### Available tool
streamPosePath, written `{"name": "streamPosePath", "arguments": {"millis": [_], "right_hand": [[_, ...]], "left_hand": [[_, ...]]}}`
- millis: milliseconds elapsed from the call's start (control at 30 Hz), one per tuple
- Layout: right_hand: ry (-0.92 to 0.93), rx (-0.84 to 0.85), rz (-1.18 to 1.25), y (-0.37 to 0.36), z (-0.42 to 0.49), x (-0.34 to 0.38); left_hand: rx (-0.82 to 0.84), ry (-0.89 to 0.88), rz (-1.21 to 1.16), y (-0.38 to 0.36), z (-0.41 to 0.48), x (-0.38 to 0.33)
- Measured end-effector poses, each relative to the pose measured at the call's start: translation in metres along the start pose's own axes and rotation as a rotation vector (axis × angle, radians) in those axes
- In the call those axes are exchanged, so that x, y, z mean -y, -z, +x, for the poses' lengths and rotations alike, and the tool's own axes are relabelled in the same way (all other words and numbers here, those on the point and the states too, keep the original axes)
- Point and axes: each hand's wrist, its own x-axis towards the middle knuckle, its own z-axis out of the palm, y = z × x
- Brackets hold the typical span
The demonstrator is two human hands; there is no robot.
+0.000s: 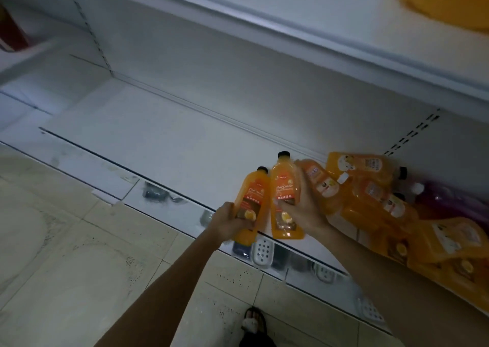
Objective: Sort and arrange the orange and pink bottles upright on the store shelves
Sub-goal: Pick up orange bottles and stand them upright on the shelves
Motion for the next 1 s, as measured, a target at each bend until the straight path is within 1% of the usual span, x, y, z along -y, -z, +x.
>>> {"name": "streamPosePath", "arguments": {"millis": [100,267,400,600,700,800,1000], "right_hand": [[-0.014,0.054,-0.034,-0.021,-0.001,0.027],[0.109,0.135,-0.029,-0.081,-0.003,0.099],[0.181,0.196,-0.008,-0.145,-0.016,0.159],[0.244,0.261,-0.022,-0.228,-0.031,0.235],[0.242,0.282,-0.017,-0.257,-0.027,0.259],[0.213,0.274,-0.004,-0.278,-0.008,0.276],[0.113,0.178,-0.004,-0.317,0.072,0.286]], "left_hand": [[-0.086,0.015,-0.123,0.031,-0.029,0.017],[-0.269,0.044,-0.360,0.105,-0.080,0.052],[-0.403,0.002,-0.476,0.181,-0.129,0.079],[-0.619,-0.067,-0.566,0.279,-0.179,0.107],[-0.653,-0.076,-0.552,0.312,-0.185,0.117],[-0.661,-0.048,-0.488,0.340,-0.171,0.122],[-0.621,0.004,-0.428,0.393,-0.091,0.118]]}}
